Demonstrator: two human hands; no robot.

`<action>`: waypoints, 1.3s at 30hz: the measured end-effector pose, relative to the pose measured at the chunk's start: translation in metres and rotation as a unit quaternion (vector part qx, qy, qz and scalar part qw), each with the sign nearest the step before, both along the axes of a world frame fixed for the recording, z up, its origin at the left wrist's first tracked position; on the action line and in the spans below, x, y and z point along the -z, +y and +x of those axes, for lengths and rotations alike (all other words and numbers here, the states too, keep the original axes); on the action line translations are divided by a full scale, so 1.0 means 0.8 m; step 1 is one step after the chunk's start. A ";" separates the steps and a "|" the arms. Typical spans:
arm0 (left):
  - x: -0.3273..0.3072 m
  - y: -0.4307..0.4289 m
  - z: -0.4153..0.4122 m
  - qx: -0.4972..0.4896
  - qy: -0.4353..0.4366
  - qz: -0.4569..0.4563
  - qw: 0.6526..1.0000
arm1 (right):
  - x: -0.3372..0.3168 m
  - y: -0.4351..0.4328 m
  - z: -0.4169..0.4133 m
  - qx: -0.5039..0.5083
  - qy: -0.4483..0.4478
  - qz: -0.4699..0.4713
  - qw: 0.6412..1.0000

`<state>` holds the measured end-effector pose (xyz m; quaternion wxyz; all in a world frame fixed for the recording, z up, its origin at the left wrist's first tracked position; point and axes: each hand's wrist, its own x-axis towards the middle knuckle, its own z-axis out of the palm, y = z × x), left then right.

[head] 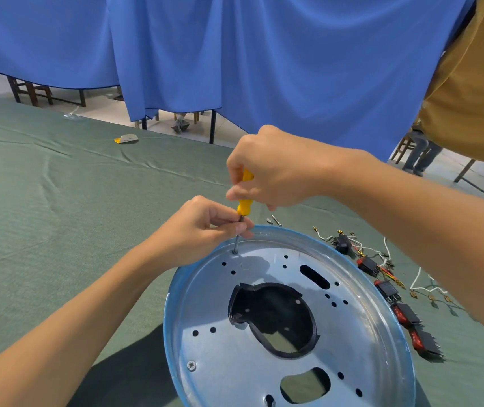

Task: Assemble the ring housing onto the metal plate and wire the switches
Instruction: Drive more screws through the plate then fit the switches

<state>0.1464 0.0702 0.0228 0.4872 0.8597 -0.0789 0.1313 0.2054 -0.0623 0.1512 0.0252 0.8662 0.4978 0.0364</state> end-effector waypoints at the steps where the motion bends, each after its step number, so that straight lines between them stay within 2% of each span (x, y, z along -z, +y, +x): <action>1: 0.001 -0.001 0.000 -0.011 -0.007 -0.009 1.000 | 0.003 0.001 0.000 0.008 -0.008 0.001 1.000; 5: 0.004 -0.002 0.003 -0.057 -0.017 -0.064 0.996 | 0.009 0.004 -0.001 0.013 -0.013 -0.015 1.000; 8: 0.003 0.002 0.002 -0.037 0.000 -0.043 0.998 | 0.003 0.002 -0.004 -0.012 -0.029 -0.026 0.999; 11: 0.002 0.001 0.000 -0.010 0.008 -0.017 1.000 | 0.000 0.001 -0.004 -0.009 0.011 0.000 1.000; 16: 0.004 -0.003 0.002 -0.067 -0.029 -0.047 0.996 | 0.008 0.003 0.002 0.028 -0.002 -0.010 1.000; 21: 0.001 0.005 0.001 -0.032 -0.014 0.005 0.999 | -0.001 -0.001 0.000 -0.009 0.006 -0.043 0.999; 24: 0.001 0.007 0.000 0.001 -0.006 0.019 1.000 | 0.003 0.000 0.000 -0.001 0.031 -0.024 0.999; 30: 0.005 -0.002 0.001 -0.052 -0.033 -0.013 0.998 | 0.004 0.001 -0.001 0.005 -0.014 -0.048 0.999; 35: -0.001 0.003 0.001 0.017 0.003 0.030 0.999 | 0.001 0.002 -0.003 -0.020 0.030 -0.029 0.999; 37: -0.002 0.008 -0.001 0.056 0.032 0.003 0.998 | 0.004 0.002 -0.002 -0.004 0.028 -0.020 0.999; 39: -0.005 0.018 -0.001 0.059 0.060 -0.093 0.992 | 0.006 0.001 -0.002 0.012 0.000 -0.032 0.999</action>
